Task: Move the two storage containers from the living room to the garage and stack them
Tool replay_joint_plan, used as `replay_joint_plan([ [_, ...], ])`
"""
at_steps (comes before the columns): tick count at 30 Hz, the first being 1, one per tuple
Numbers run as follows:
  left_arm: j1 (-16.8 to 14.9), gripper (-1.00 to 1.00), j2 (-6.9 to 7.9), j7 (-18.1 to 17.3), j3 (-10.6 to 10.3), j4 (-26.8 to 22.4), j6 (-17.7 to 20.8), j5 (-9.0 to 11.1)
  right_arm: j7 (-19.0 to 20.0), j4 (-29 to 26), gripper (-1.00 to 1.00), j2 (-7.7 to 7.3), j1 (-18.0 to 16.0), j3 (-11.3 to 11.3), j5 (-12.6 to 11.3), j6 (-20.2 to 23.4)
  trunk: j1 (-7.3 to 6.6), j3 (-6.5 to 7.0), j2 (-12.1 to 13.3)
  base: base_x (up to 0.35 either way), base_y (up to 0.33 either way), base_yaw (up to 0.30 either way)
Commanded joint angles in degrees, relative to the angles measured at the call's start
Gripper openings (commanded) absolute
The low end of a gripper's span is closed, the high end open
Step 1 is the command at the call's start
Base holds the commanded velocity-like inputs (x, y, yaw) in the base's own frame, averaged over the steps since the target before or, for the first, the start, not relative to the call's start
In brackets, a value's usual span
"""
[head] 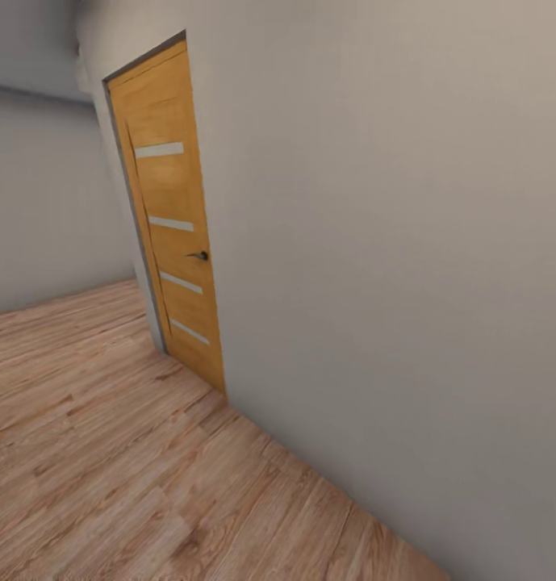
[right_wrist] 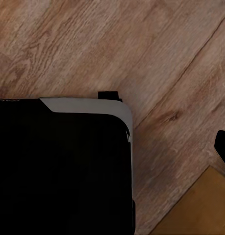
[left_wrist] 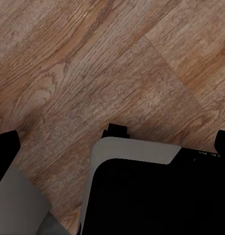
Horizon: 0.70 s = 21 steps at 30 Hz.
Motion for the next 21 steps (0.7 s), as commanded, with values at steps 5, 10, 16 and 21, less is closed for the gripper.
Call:
replay_joint_plan([
  [5,0.0,1.0,-0.02,0.2,-0.5,0.0,-0.2,0.5,-0.1,0.2,1.0,0.2,-0.1,0.2,-0.3,-0.4,0.02,-0.07,-0.1,0.077,0.0,0.273],
  [10,0.0,1.0,-0.01,0.2,-0.5,0.0,-0.2,0.5,-0.1,0.2,1.0,0.25,-0.1,0.2,-0.4,-0.4,0.02,-0.07,-0.1,0.098,0.0,0.273],
  [16,0.0,1.0,-0.04,0.2,-0.5,0.0,-0.2,0.5,-0.1,0.2,1.0,0.25,-0.1,0.2,-0.3,-0.4,0.02,-0.07,-0.1,0.212,0.0,0.273],
  [21,0.0,1.0,-0.03,0.2,-0.5,0.0,-0.2,0.5,-0.1,0.2,1.0,0.18,-0.1,0.2,-0.3,-0.4,0.02,-0.07,-0.1,0.239,0.0,0.273],
])
